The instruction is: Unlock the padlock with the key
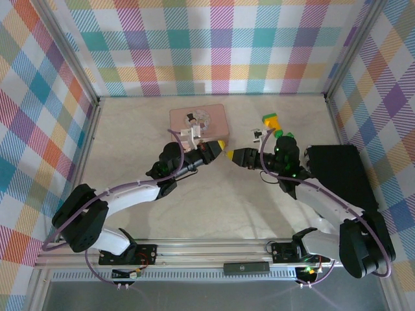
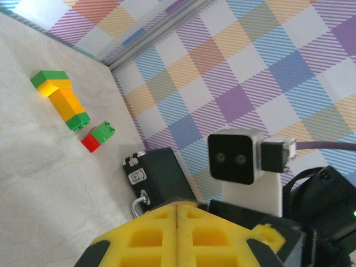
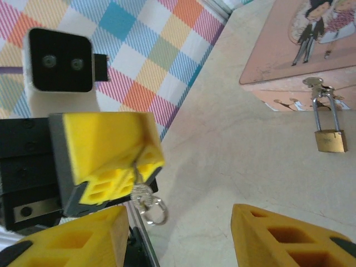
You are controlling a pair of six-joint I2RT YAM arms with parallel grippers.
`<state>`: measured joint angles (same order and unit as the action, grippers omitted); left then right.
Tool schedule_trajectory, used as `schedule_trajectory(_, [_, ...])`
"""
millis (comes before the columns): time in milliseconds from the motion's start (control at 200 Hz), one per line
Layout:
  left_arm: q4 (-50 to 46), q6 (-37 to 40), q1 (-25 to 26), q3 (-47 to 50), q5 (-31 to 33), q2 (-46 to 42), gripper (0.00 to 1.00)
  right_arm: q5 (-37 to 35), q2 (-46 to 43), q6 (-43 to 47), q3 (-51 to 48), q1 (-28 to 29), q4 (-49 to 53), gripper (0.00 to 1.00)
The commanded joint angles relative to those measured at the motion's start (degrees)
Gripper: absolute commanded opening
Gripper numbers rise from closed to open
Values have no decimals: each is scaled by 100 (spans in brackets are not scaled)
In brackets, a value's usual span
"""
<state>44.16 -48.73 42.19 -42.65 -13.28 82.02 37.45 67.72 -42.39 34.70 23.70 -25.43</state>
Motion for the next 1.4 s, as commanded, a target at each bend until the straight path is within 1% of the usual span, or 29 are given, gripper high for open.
schedule_trajectory(0, [492,-123,40,104,286,50,0,-235,85,-649,-139,80,-1249,51])
schedule_trajectory(160, [570,-128,62,153,387,29,0,-267,227,-1188,-307,159,-1922,49])
schedule_trajectory(245, [602,-125,70,154,430,25,0,-298,233,-1380,-356,267,-2088,48])
schedule_trajectory(370, [659,-137,67,169,448,31,0,-368,277,-1343,-372,419,-2039,46])
schedule_trajectory(455, [681,-159,69,178,456,16,0,-396,345,-1373,-403,459,-2167,44])
schedule_trajectory(595, [781,-217,67,241,475,16,0,-362,491,-1487,-380,488,-2422,35])
schedule_trajectory(655, [821,-233,69,258,501,9,0,-344,531,-1491,-345,494,-2427,34])
schedule_trajectory(760, [853,-242,65,260,510,13,0,-402,559,-1442,-357,495,-2432,28])
schedule_trajectory(895, [951,-306,69,290,485,30,0,-480,577,-1443,-365,495,-2508,27])
schedule_trajectory(1055, [1107,-401,71,347,499,88,0,-408,637,-1498,-306,495,-2574,23])
schedule_trajectory(1305, [1246,-449,77,319,475,167,0,-399,783,-1640,-351,538,-2835,23])
schedule_trajectory(1395, [1360,-520,78,341,475,220,0,-389,854,-1703,-366,539,-2986,16])
